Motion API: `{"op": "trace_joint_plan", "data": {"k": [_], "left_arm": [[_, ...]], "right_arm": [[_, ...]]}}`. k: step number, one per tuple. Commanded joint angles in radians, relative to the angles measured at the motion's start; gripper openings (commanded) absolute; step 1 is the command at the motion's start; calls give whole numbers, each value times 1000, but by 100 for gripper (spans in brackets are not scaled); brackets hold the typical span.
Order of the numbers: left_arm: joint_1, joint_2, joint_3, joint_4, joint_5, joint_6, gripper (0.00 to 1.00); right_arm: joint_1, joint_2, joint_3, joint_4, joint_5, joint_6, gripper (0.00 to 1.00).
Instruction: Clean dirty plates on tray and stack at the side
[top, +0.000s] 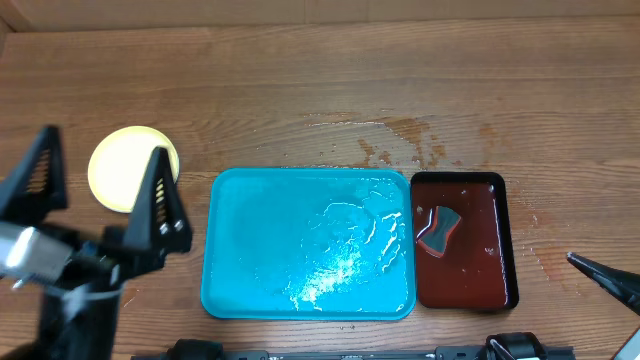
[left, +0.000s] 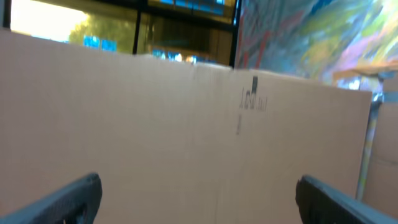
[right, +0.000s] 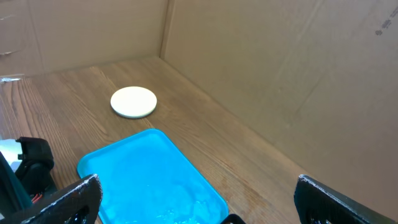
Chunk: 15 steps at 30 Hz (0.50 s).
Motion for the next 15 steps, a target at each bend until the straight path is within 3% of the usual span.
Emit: {"op": "trace_joint_plan", "data": {"k": [1, 5, 15], "left_arm": [[-3, -102, -174, 138, 14, -74, 99], [0, -228, -383, 305, -20, -74, 100], [62, -451, -713, 500, -47, 2, 100]], "right_arm": [[5, -2, 7, 2, -6, -3, 100], [5, -2, 7, 2, -6, -3, 100], [5, -2, 7, 2, -5, -3, 100]]}}
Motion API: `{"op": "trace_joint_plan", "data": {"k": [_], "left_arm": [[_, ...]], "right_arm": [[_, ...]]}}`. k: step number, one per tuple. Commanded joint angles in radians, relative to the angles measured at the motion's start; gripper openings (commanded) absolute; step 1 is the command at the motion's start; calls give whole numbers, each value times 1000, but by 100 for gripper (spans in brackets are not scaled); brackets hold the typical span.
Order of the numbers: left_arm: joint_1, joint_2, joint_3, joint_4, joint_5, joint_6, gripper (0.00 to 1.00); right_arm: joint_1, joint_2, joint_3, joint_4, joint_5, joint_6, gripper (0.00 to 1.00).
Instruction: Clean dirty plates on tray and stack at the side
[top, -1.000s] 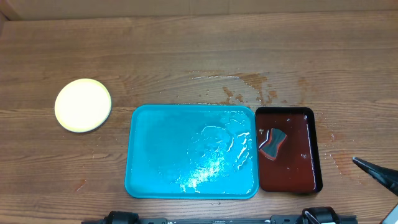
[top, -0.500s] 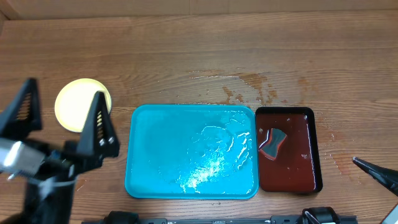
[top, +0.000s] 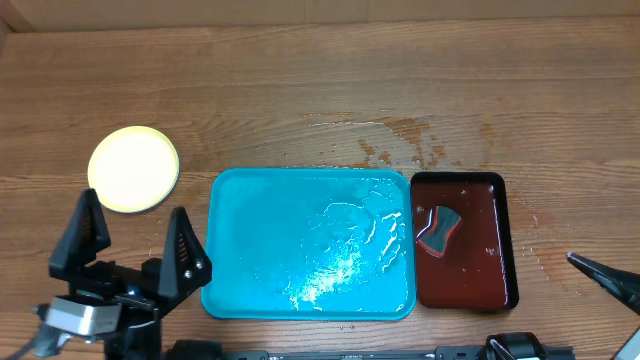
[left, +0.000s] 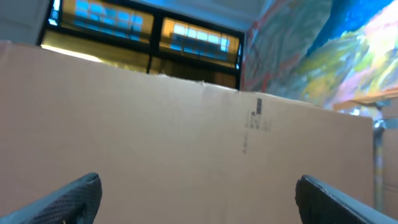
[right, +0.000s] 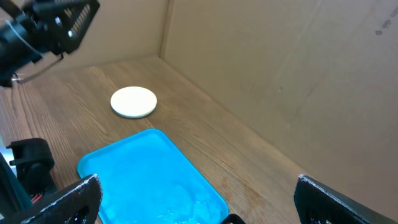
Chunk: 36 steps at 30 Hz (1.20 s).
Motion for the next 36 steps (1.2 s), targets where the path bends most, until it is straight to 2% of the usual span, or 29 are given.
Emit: {"op": "trace_joint_plan", "data": {"k": [1, 9, 18, 26, 36], "left_arm": [[19, -68, -101, 62, -18, 39, 100], [28, -192, -296, 172, -19, 40, 100], [42, -191, -363, 257, -12, 65, 99], [50, -191, -517, 542, -11, 68, 100], [50, -191, -558, 563, -12, 68, 100]], "right_arm": [[5, -2, 7, 2, -6, -4, 100], [5, -2, 7, 2, -6, -4, 100], [5, -2, 7, 2, -6, -4, 100], [5, -2, 7, 2, -6, -4, 100], [5, -2, 7, 2, -6, -4, 100]]}}
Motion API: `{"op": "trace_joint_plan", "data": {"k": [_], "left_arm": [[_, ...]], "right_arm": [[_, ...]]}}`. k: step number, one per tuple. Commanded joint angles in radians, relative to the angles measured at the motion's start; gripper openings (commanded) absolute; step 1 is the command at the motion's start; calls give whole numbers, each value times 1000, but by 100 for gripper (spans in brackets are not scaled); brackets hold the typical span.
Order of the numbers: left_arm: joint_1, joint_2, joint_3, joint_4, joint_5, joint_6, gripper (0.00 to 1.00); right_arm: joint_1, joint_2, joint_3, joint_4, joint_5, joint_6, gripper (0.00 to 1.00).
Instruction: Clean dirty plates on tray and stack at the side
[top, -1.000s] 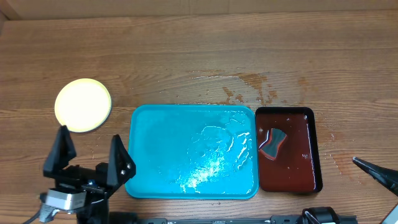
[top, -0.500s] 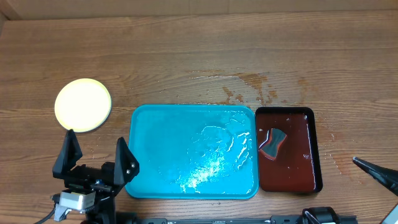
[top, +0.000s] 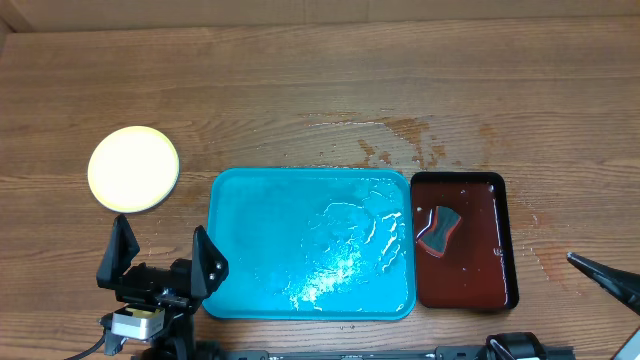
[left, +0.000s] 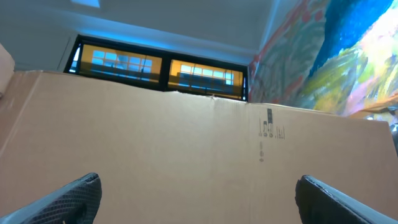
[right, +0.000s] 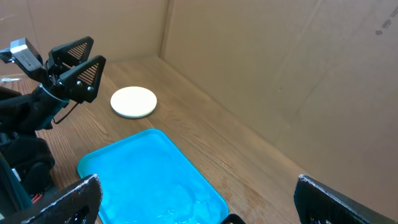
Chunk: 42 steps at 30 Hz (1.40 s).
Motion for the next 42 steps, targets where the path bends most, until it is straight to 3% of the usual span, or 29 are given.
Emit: {"op": "trace_joint_plan", "data": {"k": [1, 10, 22, 31, 37, 42], "left_arm": [[6, -14, -25, 15, -8, 19, 100], [3, -14, -49, -35, -15, 19, 99], [-17, -14, -49, -486, -14, 19, 100], [-9, -14, -49, -732, 8, 18, 100], [-7, -14, -49, -864, 23, -7, 100], [6, -14, -49, -865, 15, -7, 100]], "right_arm": [[5, -2, 7, 2, -6, -3, 100], [5, -2, 7, 2, -6, -3, 100], [5, -2, 7, 2, -6, -3, 100], [5, -2, 7, 2, -6, -3, 100], [5, -2, 7, 2, -6, -3, 100], [5, -2, 7, 2, -6, -3, 100]]}}
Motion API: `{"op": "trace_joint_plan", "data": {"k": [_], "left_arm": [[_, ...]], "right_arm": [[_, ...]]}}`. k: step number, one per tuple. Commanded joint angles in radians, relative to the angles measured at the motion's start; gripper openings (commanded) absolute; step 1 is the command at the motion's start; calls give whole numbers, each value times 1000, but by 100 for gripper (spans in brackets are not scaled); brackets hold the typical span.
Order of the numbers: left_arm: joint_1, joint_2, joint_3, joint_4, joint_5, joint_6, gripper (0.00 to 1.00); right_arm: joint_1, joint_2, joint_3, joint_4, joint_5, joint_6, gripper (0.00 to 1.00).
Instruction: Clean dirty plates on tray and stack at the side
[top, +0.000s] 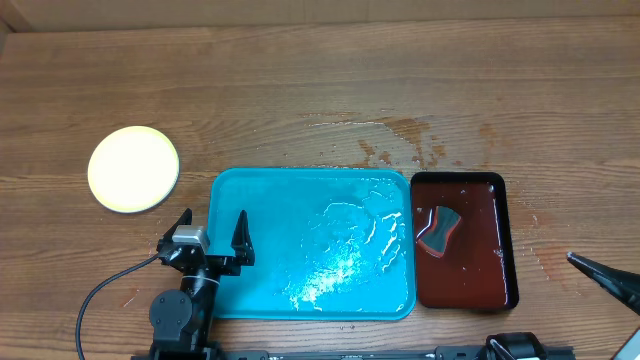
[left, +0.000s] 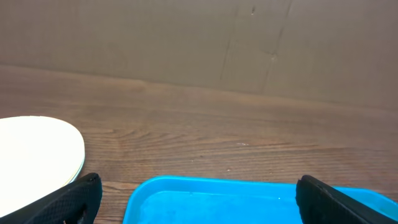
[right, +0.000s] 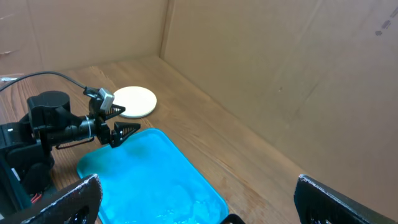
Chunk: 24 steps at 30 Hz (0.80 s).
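Observation:
One pale yellow plate (top: 133, 168) lies on the wooden table, left of the wet blue tray (top: 230, 190), which holds only water. The plate (left: 37, 149) and the tray's near rim (left: 205, 182) also show in the left wrist view. My left gripper (top: 212, 232) sits low at the tray's front left edge, open, with nothing between its fingers (left: 74, 199). My right gripper (right: 205, 208) is open and empty, high at the table's right side, looking over the tray (right: 149, 180) toward the plate (right: 134, 101). Only its tip (top: 600, 275) reaches the overhead view.
A dark red tray (top: 495, 200) of brownish water with a grey and red sponge (top: 437, 229) stands right of the blue tray. Water is spilled on the table (top: 400, 140) behind both. Cardboard walls (right: 280, 74) enclose the table. The left arm's base (right: 37, 124) stands at the front left.
My left gripper has dropped lower and tipped from pointing up at the cardboard wall and windows to pointing level across the table, now close against the tray's left edge. The right arm has not moved.
My left gripper stood open and high beside the plate. At each later moment it was lower and nearer the table's front, its camera facing the wall. Now it rests low at the tray's front left corner. Plate, tray, sponge and right arm stayed where they were.

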Motion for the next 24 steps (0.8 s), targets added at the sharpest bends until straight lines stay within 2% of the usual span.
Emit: {"op": "trace_joint_plan", "data": {"k": [1, 24], "left_arm": [[24, -12, -3, -5, 8, -8, 99], [38, -11, -3, -2, 15, 6, 100]], "right_arm": [[6, -2, 7, 2, -6, -1, 100], [6, -2, 7, 2, -6, -1, 100]]}}
